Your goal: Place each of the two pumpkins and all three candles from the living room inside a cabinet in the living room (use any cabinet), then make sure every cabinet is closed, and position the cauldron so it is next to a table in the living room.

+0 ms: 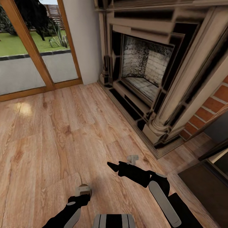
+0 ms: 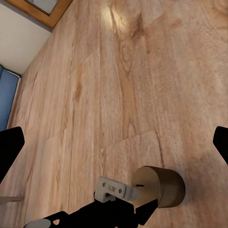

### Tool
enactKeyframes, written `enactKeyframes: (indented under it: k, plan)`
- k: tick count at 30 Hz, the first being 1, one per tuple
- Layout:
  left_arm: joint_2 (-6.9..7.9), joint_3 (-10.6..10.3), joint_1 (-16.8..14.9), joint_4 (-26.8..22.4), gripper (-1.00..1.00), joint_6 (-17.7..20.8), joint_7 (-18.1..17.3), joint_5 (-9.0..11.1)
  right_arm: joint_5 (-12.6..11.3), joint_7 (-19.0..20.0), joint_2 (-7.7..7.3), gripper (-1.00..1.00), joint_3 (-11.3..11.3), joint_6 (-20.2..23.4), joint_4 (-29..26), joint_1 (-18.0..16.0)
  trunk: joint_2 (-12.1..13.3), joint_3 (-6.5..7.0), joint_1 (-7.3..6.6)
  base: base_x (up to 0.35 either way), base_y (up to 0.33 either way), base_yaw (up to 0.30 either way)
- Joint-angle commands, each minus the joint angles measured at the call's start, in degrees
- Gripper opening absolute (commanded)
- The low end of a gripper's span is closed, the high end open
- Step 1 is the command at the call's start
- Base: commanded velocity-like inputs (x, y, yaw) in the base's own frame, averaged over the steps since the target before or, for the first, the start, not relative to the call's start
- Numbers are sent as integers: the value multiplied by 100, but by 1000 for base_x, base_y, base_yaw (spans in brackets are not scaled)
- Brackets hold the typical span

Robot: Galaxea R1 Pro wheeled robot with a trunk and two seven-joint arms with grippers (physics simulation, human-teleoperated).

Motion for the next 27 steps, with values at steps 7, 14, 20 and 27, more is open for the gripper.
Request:
enactKeyframes:
  k: [7,14,20,27]
  plan:
    - [16,-48,-3,-15,100,-71,53,35,-4,4,-3,100,7,18,-3,-3,-2,-4,-1,7,0,0]
    - [17,-46,-3,-14,100,-79,54,35,-4,6,-3,100,8,18,-3,-3,-2,-4,-1,83,0,0]
    - [17,-46,-5,-14,100,-77,58,35,-4,7,-3,100,8,18,-3,-3,-2,-4,-1,90,0,0]
    - [17,-47,-3,-14,100,-77,59,35,-4,6,1,100,8,18,-3,-3,-2,-4,-1,78,0,0]
